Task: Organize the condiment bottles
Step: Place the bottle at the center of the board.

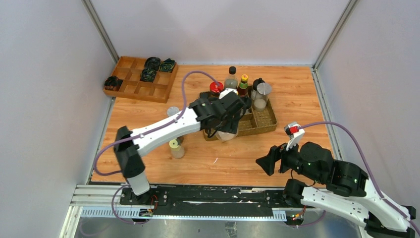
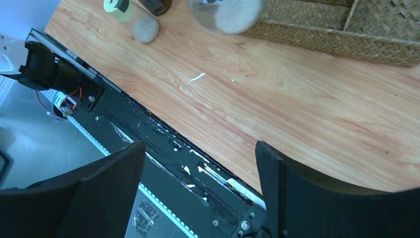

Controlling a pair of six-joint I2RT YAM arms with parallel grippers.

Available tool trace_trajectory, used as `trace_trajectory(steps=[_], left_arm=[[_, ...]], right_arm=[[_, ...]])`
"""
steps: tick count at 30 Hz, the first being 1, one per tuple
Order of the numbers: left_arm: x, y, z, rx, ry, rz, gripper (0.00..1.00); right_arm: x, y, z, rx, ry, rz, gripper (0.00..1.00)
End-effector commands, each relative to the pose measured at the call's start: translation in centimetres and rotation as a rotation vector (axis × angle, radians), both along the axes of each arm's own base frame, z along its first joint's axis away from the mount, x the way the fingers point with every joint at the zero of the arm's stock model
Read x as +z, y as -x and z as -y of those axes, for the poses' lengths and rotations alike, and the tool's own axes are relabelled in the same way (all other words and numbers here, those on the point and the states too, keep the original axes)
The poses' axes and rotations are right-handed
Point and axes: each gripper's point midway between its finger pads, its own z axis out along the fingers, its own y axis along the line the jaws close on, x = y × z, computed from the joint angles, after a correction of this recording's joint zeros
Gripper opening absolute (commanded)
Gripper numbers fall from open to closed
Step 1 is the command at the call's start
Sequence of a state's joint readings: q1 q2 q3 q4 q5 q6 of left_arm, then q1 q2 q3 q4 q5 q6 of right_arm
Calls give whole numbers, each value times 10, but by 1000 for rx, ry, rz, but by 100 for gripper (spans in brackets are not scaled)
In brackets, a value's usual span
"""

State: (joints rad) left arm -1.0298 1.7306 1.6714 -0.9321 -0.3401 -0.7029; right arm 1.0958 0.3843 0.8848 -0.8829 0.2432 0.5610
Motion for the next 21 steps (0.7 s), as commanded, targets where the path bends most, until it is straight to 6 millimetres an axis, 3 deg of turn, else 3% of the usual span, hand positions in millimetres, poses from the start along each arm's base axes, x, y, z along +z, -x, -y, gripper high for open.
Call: trace_trajectory(steps=[1, 12, 21], left_arm=[[13, -28, 28, -18, -12, 52, 48], [6, -80, 56, -5, 21, 42, 48], [-17, -81, 68, -30, 19, -14, 48]], right_arm=[[4, 5, 2, 7, -32, -4, 87], [1, 6, 9, -6, -31, -2, 87], [-4, 3, 4, -2, -7, -1, 87]])
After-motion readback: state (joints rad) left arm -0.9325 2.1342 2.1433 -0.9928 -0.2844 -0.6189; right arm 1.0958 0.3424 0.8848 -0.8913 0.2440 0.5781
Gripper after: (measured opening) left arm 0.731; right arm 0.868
